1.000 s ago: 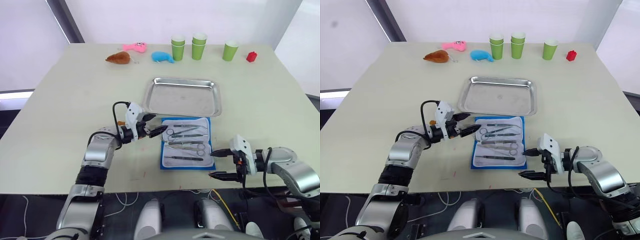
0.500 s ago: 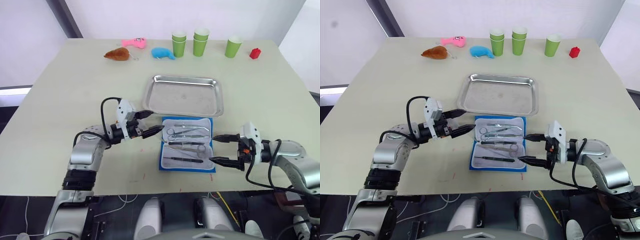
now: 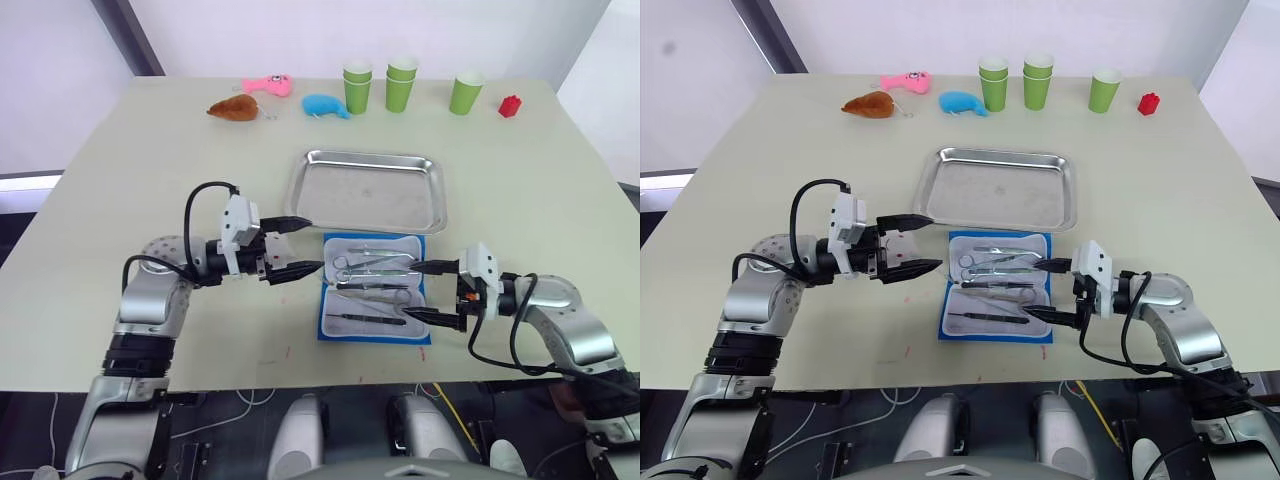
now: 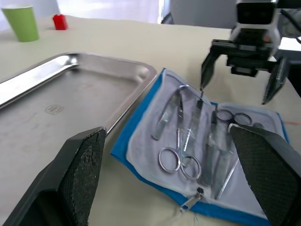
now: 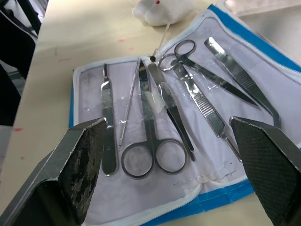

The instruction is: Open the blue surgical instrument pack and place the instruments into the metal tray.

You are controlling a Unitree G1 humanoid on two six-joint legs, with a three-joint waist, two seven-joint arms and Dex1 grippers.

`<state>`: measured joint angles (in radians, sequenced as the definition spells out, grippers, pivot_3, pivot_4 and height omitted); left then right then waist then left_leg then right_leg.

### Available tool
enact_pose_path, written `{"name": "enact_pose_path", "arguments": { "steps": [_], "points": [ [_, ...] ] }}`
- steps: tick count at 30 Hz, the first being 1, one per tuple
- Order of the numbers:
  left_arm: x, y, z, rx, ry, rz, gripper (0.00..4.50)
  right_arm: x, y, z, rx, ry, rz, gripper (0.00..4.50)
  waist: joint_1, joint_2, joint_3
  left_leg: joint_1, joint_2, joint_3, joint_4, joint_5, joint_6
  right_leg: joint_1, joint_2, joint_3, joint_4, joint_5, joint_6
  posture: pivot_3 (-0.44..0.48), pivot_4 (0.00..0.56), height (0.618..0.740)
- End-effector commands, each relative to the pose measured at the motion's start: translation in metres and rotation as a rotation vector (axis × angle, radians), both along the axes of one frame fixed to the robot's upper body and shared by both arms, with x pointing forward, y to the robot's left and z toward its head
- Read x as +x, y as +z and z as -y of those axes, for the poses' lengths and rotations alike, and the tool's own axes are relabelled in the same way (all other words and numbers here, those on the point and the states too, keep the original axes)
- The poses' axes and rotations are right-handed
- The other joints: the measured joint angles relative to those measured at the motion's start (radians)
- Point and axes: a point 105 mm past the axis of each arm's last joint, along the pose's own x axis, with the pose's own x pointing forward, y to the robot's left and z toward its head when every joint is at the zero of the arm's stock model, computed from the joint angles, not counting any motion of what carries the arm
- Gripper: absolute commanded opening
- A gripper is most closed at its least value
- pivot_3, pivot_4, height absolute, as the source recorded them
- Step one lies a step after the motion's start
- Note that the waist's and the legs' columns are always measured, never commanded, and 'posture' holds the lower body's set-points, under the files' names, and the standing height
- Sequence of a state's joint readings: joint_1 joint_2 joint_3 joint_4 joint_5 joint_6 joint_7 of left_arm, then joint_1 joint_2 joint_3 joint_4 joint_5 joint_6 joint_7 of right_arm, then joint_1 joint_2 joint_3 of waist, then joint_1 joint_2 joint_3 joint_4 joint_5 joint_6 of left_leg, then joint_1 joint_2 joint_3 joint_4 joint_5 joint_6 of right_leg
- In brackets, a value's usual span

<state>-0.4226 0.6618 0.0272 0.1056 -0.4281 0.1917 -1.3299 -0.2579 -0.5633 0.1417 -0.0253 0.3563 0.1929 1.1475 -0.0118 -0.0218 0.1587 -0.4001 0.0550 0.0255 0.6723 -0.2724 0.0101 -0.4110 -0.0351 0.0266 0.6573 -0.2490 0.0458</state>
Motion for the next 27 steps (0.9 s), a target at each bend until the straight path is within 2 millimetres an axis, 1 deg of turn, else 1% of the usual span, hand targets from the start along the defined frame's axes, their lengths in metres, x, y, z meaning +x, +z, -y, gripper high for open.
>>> {"name": "enact_pose_path", "arguments": {
  "steps": [1, 6, 9, 16, 20, 22, 27],
  "points": [
    [-0.012, 0.017, 0.003, 0.033, -0.111, 0.072, 4.47, 0.007, 0.005, -0.003, 0.005, 0.000, 0.066, 4.37, 0.000, 0.001, 0.000, 0.000, 0.000, 0.000, 0.000, 0.000, 0.000, 0.000, 0.000, 0.000, 0.000, 0.000, 0.000, 0.000, 0.150, 0.739],
    [-0.021, 0.024, 0.007, 0.045, -0.191, 0.082, 4.47, 0.013, -0.009, -0.004, -0.029, -0.011, 0.071, 4.37, 0.002, 0.001, 0.001, 0.000, 0.000, 0.000, 0.000, 0.000, 0.000, 0.000, 0.000, 0.000, 0.000, 0.000, 0.000, 0.000, 0.150, 0.739],
    [-0.028, 0.027, 0.006, 0.071, -0.237, 0.079, 4.47, 0.013, -0.026, -0.001, -0.091, -0.015, 0.040, 4.37, 0.001, 0.001, 0.001, 0.000, 0.000, 0.000, 0.000, 0.000, 0.000, 0.000, 0.000, 0.000, 0.000, 0.000, 0.000, 0.000, 0.150, 0.739],
    [-0.030, 0.027, 0.001, 0.115, -0.253, 0.064, 4.47, 0.009, -0.052, 0.005, -0.182, -0.024, -0.041, 4.37, 0.000, 0.000, 0.000, 0.002, 0.000, 0.000, 0.001, 0.000, 0.000, 0.001, 0.000, 0.000, 0.002, 0.000, 0.000, 0.000, 0.150, 0.739],
    [-0.025, 0.027, 0.000, 0.122, -0.217, 0.058, 4.47, 0.008, -0.057, 0.006, -0.192, -0.031, -0.072, 4.37, 0.000, 0.000, 0.000, 0.003, 0.000, 0.000, 0.002, 0.000, 0.000, 0.001, 0.000, 0.001, 0.004, 0.000, 0.000, 0.000, 0.150, 0.739],
    [-0.021, 0.027, -0.002, 0.127, -0.188, 0.067, 4.48, 0.008, -0.059, 0.006, -0.197, -0.030, -0.078, 4.46, 0.000, 0.000, 0.000, 0.003, 0.000, 0.000, 0.002, 0.000, 0.000, 0.001, 0.000, 0.000, 0.004, 0.000, 0.000, 0.000, 0.150, 0.739],
    [-0.014, 0.026, -0.003, 0.134, -0.155, 0.082, 4.48, 0.008, -0.059, 0.004, -0.189, -0.033, -0.086, 4.46, 0.000, 0.000, 0.000, 0.003, 0.000, 0.000, 0.003, 0.000, 0.000, 0.001, 0.000, 0.001, 0.005, 0.000, 0.000, 0.000, 0.150, 0.739]
  ]
}}
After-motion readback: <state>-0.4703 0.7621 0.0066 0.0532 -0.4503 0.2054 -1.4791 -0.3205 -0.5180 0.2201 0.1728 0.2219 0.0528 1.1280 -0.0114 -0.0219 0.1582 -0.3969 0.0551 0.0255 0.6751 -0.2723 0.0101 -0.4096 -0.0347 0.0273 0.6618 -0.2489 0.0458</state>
